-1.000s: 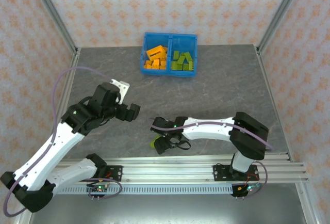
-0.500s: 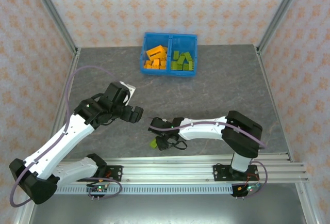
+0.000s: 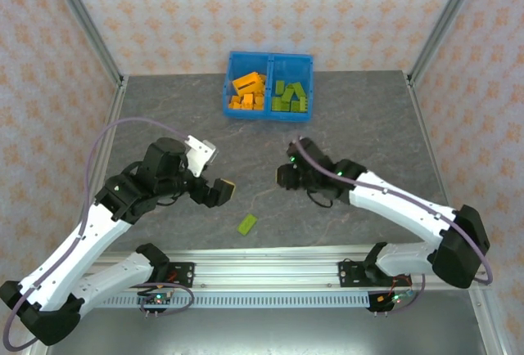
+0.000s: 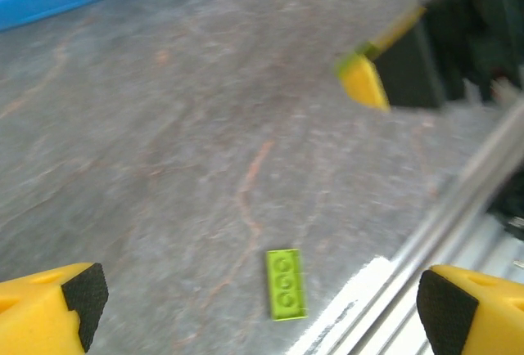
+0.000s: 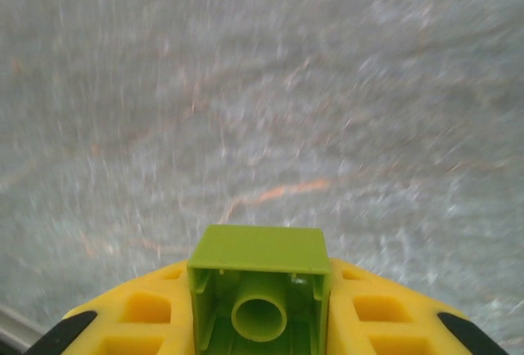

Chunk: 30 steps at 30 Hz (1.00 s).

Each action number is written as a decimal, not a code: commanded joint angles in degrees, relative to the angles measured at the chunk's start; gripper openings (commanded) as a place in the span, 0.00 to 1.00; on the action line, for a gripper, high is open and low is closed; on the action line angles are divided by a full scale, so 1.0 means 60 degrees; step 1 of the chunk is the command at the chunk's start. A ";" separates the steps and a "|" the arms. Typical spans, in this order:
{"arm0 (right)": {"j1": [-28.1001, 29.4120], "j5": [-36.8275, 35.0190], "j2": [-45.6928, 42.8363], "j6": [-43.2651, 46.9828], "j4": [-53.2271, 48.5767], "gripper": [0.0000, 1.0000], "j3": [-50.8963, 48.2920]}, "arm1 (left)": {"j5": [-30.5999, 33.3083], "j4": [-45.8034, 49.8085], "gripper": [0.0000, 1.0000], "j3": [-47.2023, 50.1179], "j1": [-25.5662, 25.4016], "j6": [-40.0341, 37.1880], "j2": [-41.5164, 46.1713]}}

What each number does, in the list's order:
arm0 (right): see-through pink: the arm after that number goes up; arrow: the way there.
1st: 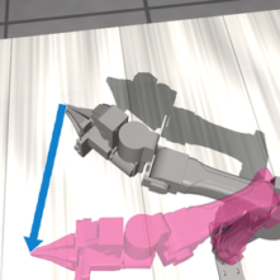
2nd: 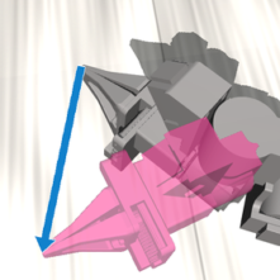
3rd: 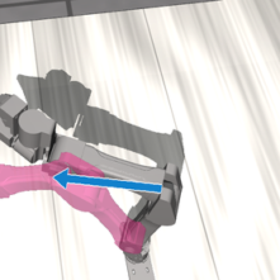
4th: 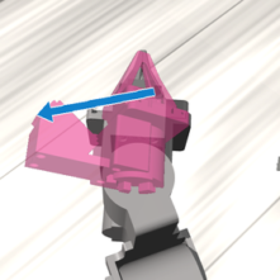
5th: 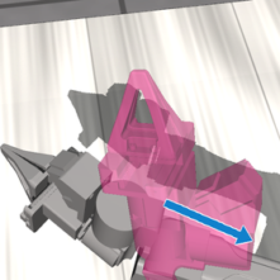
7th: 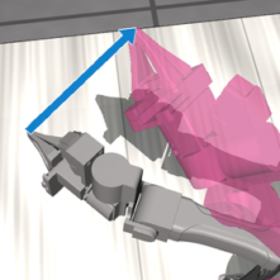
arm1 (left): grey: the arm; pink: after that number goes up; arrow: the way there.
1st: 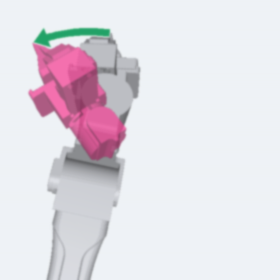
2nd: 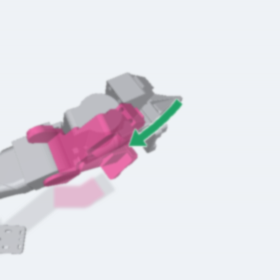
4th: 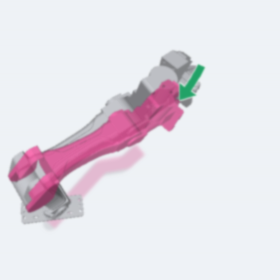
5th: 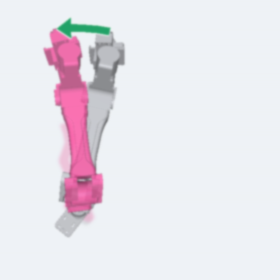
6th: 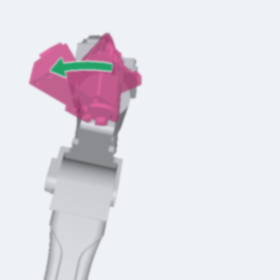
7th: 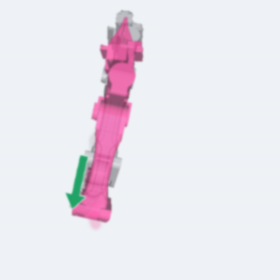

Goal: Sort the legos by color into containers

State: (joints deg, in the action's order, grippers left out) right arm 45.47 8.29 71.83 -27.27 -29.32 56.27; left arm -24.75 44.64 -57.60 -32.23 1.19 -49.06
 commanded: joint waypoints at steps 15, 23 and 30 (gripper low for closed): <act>-0.3611 0.0447 0.6409 0.1640 0.0013 0.26 0.7286 | -0.0439 -0.0694 1.00 0.0261 -0.0284 0.0227 0.0788; -0.4034 -0.0673 1.1185 0.2053 -0.2353 0.27 1.4248 | 0.0158 -0.0770 1.00 0.0654 -0.0326 0.1074 0.1090; -0.4192 -0.0912 1.3249 0.2172 -0.1867 0.31 1.7009 | 0.0987 -0.0891 1.00 0.1127 -0.0356 0.2857 0.1114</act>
State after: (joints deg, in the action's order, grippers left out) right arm 20.84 5.17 150.34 -15.27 -40.10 155.20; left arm -22.55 40.71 -52.47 -34.04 11.99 -43.11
